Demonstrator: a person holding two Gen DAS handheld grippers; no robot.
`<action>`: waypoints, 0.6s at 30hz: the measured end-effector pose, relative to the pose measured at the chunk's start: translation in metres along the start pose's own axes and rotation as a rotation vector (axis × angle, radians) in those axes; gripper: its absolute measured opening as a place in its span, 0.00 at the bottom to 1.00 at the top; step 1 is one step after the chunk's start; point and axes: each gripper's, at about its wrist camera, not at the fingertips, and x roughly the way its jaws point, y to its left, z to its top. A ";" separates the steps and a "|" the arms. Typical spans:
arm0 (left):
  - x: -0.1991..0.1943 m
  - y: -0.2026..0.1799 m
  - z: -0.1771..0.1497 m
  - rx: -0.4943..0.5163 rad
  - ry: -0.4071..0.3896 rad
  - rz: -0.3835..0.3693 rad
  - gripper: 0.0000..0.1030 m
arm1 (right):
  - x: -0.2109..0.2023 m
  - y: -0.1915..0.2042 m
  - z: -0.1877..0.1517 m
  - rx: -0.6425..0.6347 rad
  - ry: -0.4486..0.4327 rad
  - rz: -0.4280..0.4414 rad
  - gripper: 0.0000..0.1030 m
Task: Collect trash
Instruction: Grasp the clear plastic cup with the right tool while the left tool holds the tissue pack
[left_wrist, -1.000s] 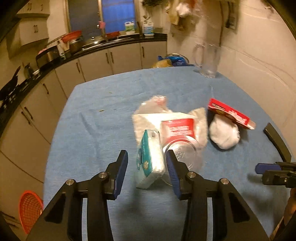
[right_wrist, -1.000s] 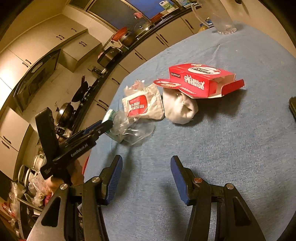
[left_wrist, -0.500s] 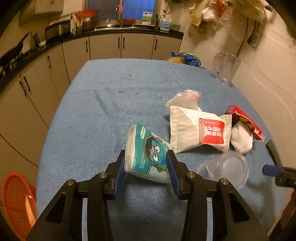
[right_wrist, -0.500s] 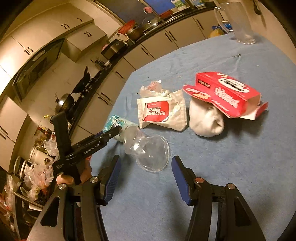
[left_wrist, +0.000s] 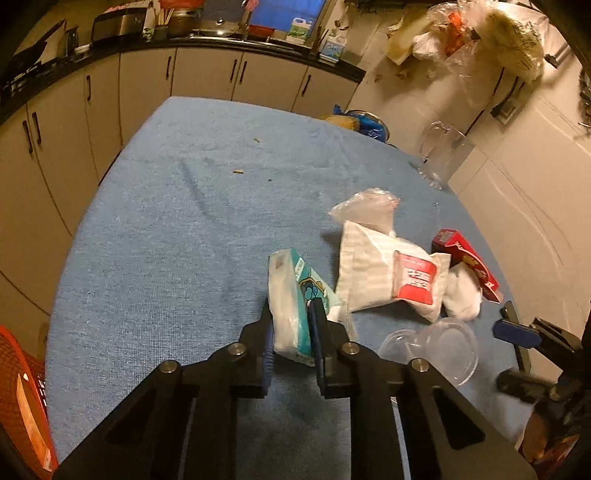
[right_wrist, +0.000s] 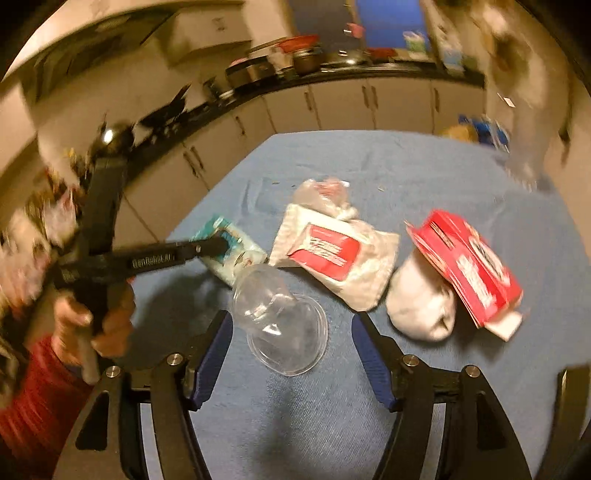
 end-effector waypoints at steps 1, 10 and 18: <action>-0.002 -0.002 0.000 0.008 -0.007 0.003 0.14 | 0.002 0.005 0.000 -0.031 0.002 -0.012 0.70; -0.016 -0.010 -0.006 0.038 -0.030 0.021 0.12 | 0.039 0.032 0.008 -0.186 0.042 -0.070 0.71; -0.029 -0.016 -0.015 0.071 -0.055 0.045 0.11 | 0.063 0.027 0.006 -0.181 0.068 -0.096 0.46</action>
